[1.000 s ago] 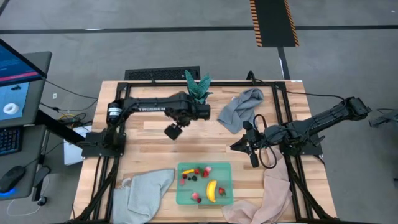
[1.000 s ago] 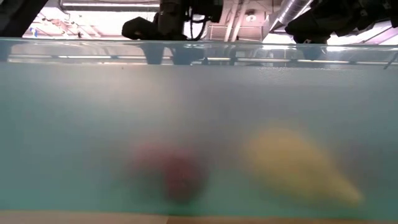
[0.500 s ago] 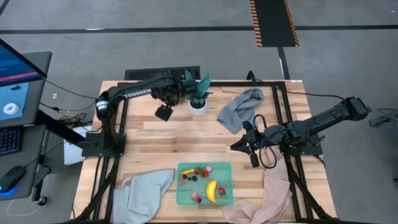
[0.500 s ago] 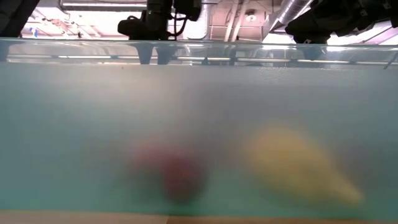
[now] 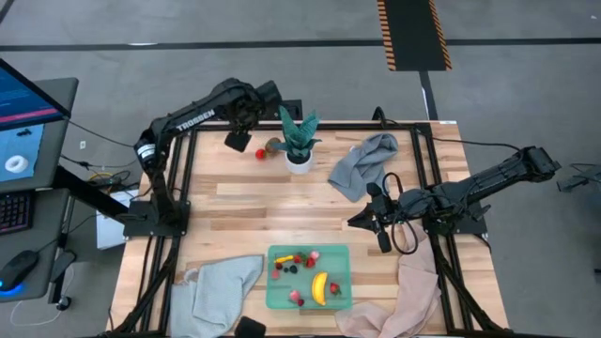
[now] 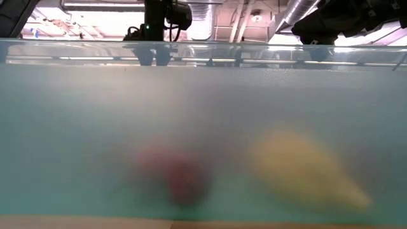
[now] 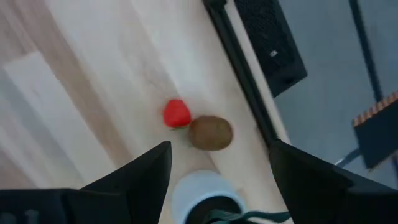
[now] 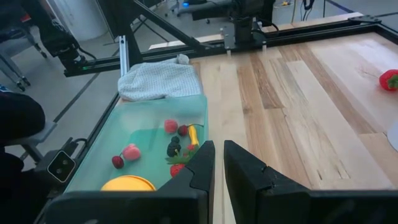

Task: Pick and placing Produce into tupperware
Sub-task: Put the red strawberry into the green bin

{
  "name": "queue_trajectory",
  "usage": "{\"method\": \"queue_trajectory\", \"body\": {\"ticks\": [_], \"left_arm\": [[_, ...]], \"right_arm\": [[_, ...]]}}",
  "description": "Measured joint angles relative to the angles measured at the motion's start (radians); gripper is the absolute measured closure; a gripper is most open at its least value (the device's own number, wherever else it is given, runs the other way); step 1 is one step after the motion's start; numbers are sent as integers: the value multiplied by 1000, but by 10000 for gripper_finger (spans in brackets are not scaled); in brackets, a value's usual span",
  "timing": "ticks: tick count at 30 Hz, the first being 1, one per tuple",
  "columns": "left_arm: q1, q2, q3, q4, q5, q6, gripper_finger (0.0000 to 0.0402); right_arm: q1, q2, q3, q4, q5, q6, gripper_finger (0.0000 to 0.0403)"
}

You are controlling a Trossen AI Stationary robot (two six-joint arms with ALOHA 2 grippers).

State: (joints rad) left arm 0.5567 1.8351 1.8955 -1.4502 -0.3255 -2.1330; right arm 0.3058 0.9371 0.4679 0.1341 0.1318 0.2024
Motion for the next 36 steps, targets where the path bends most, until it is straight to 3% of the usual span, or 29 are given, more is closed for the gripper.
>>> {"method": "queue_trajectory", "body": {"ticks": [5,8,12,17,24,36], "left_arm": [[0,0,-18,54,52,-180,143],[0,-2,-26,83,102,-209,143],[6,2,-54,242,135,-213,143],[6,-1,-65,386,124,-33,143],[9,-20,-65,384,-49,284,143],[66,-70,-64,76,-318,601,143]], "right_arm": [[0,0,0,0,0,0,344],[0,0,0,0,0,0,344],[0,0,0,0,0,0,344],[0,0,0,0,0,0,344],[0,0,0,0,0,0,344],[0,0,0,0,0,0,344]]}}
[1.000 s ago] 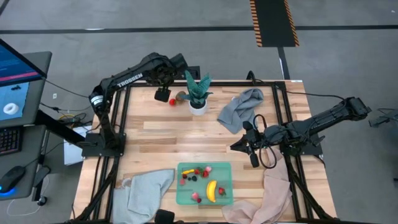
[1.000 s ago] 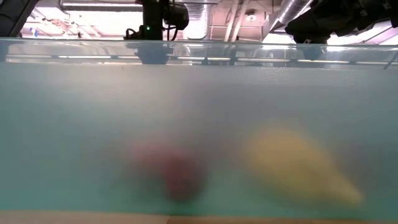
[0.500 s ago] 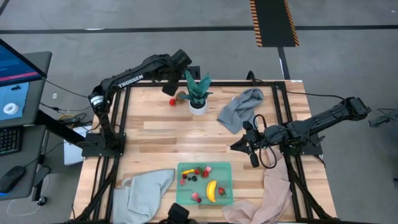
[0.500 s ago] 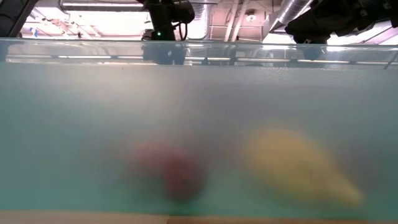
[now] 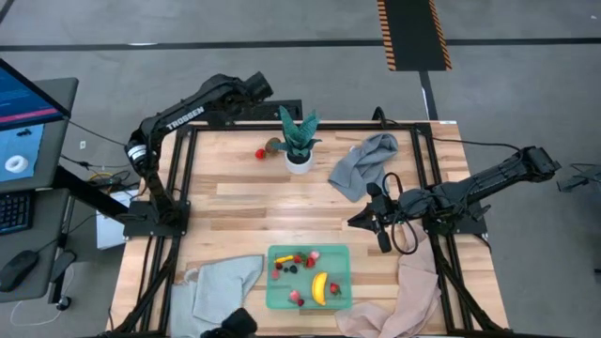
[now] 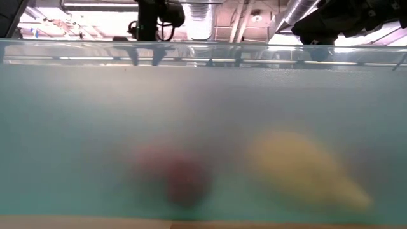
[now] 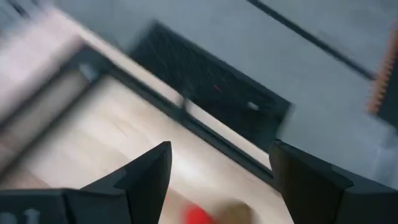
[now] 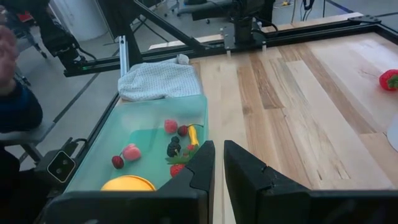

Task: Pick and placing Produce into tupperware
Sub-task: Put the red strawberry into the green bin

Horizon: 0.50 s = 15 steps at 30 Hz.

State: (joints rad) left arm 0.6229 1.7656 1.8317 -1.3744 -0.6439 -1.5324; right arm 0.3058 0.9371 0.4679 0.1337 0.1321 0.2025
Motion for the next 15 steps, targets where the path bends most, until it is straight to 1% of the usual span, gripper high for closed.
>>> {"method": "queue_trajectory", "body": {"ticks": [2,4,5,7,9,11,13,15], "left_arm": [[2,1,0,-43,-64,82,143],[0,1,-2,-47,-131,229,143],[-4,1,-3,-47,-147,316,143],[-8,1,-3,-48,-140,489,143],[-14,1,-3,-61,-113,617,143],[-21,2,-4,-58,-113,669,143],[-30,2,-4,-49,-141,697,143],[-41,2,-4,-49,-165,778,143]], "right_arm": [[0,0,0,0,0,0,344],[0,0,0,0,0,0,344],[0,0,0,0,0,0,344],[0,0,0,0,0,0,344],[0,0,0,0,0,0,344],[0,0,0,0,0,0,344],[0,0,0,0,0,0,344],[0,0,0,0,0,0,344]]}}
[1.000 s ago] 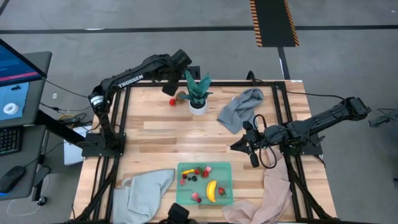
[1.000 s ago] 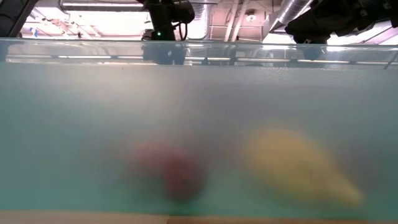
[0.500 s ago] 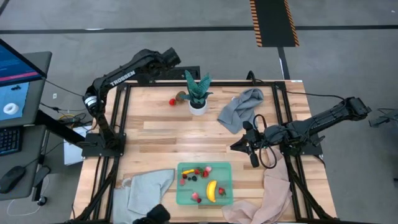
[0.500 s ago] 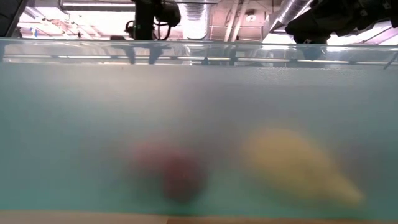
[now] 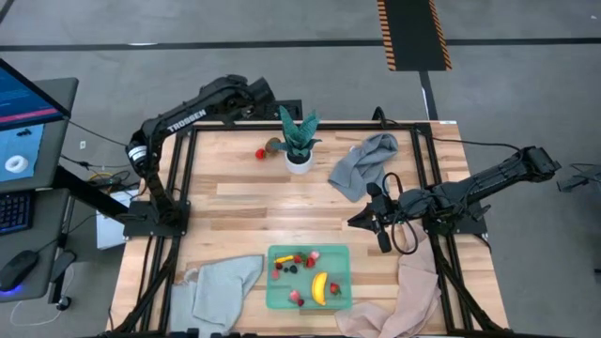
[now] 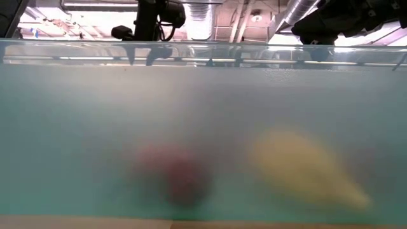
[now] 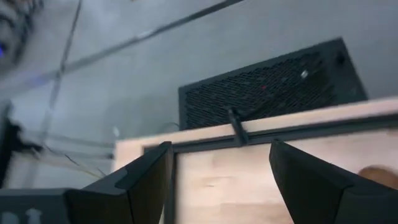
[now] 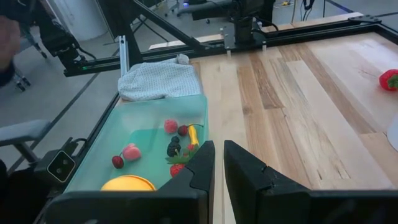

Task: Pick and placing Produce into tupperware
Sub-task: Put the red strawberry into the green bin

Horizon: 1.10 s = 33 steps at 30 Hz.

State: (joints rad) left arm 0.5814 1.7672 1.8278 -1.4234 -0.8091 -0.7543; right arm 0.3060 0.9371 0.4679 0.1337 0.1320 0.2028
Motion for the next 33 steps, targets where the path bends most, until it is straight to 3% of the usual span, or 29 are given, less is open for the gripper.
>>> {"method": "queue_trajectory", "body": {"ticks": [5,9,12,18,22,26,33], "left_arm": [[-12,0,0,35,-10,271,143],[-8,0,-1,115,13,384,143],[-10,-1,-23,119,74,345,143],[-14,1,-94,187,370,488,143],[-18,2,-153,211,384,551,143],[-17,-48,-252,337,429,572,143],[16,-294,-534,671,656,649,143]], "right_arm": [[0,0,0,0,0,0,344],[0,0,0,0,0,0,344],[0,0,0,0,0,0,344],[0,0,0,0,0,0,344],[0,0,0,0,0,0,344],[0,0,0,0,0,0,344],[0,0,0,0,0,0,344]]}}
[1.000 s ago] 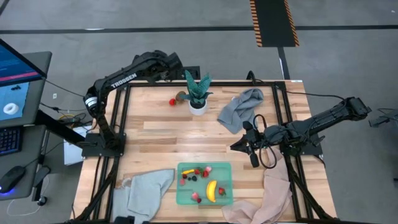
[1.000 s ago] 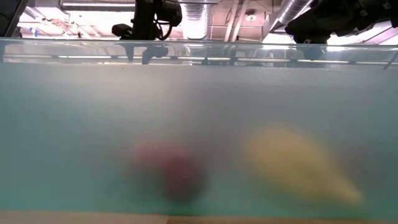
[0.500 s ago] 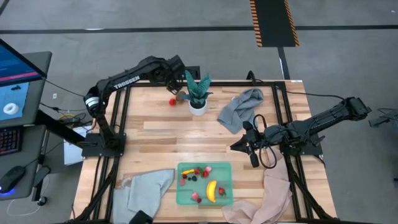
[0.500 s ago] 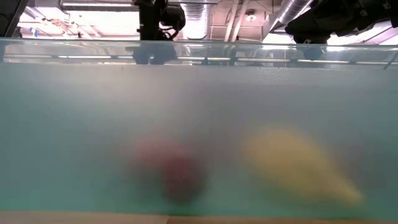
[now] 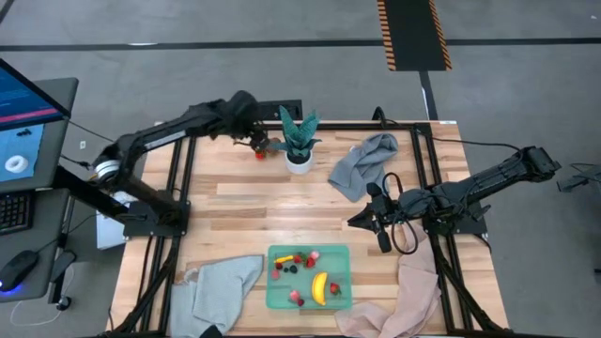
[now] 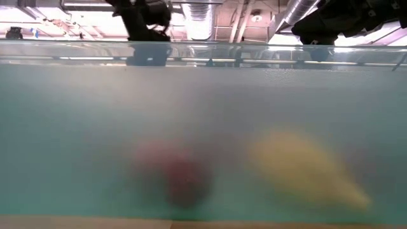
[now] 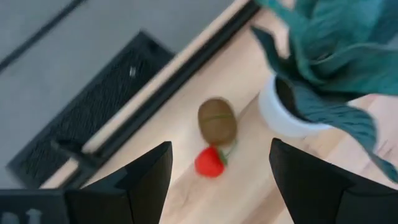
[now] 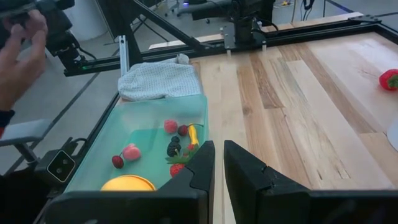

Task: Pick and placing Produce into tupperware
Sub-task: Put the red strawberry into the green bin

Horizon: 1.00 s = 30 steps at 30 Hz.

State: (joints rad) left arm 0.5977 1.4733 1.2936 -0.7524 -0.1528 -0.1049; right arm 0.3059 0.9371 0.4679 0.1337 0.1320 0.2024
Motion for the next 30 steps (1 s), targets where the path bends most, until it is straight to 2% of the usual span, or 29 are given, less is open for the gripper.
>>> {"method": "queue_trajectory", "body": {"ticks": [2,5,14,24,30], "left_arm": [[1,-56,-66,61,34,15,143],[-2,-109,-144,131,145,40,143],[-3,-124,-331,249,160,44,143],[-9,-124,-446,398,260,86,143],[-10,-123,-518,495,261,122,143]], "right_arm": [[0,0,0,0,0,0,344],[0,0,0,0,0,0,344],[0,0,0,0,0,0,344],[0,0,0,0,0,0,344],[0,0,0,0,0,0,344]]}}
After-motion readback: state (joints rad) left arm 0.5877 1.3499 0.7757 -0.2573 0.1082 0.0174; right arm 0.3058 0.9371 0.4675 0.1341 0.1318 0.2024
